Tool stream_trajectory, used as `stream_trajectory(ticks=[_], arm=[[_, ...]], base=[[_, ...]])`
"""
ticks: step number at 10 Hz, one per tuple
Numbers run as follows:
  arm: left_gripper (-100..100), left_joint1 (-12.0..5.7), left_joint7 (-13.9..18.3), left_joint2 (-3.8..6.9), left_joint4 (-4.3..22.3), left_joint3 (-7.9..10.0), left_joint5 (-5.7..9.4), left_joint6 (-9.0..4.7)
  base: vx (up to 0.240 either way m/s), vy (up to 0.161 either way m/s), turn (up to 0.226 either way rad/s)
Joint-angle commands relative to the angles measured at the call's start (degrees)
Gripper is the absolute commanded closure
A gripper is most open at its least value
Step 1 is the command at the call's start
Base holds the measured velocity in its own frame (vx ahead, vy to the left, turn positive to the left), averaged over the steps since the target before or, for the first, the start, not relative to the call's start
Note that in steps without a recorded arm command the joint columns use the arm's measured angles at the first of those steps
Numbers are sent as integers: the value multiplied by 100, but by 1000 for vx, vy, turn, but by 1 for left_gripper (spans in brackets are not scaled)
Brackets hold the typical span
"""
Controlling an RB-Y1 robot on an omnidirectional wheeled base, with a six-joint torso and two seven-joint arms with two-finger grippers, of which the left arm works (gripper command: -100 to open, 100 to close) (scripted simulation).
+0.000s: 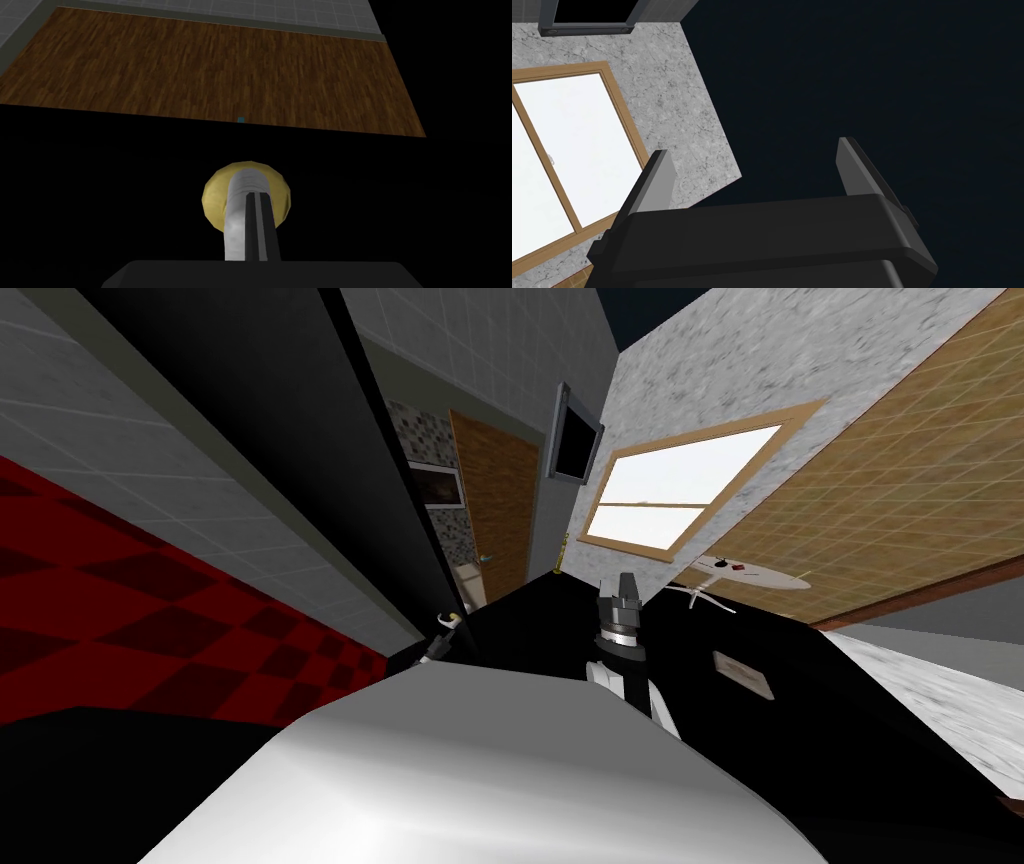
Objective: Pull the door open
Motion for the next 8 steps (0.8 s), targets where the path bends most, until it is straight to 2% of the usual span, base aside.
stream_trajectory(ticks=[1, 3, 4, 5, 7, 8], arm=[[-100, 135, -15, 63, 93, 62, 73, -187], [-100, 229, -25, 108, 159, 106, 124, -317], [-100, 329, -37, 155, 228, 152, 178, -455], [-100, 329, -37, 155, 228, 152, 178, -455], [-100, 529, -59, 249, 366, 245, 286, -731], [-100, 529, -59, 249, 366, 245, 286, -731]], base=[[-62, 13, -48], [-81, 88, -53], [-86, 104, -55], [-62, 71, -22], [-82, 48, -53], [-82, 69, -21]])
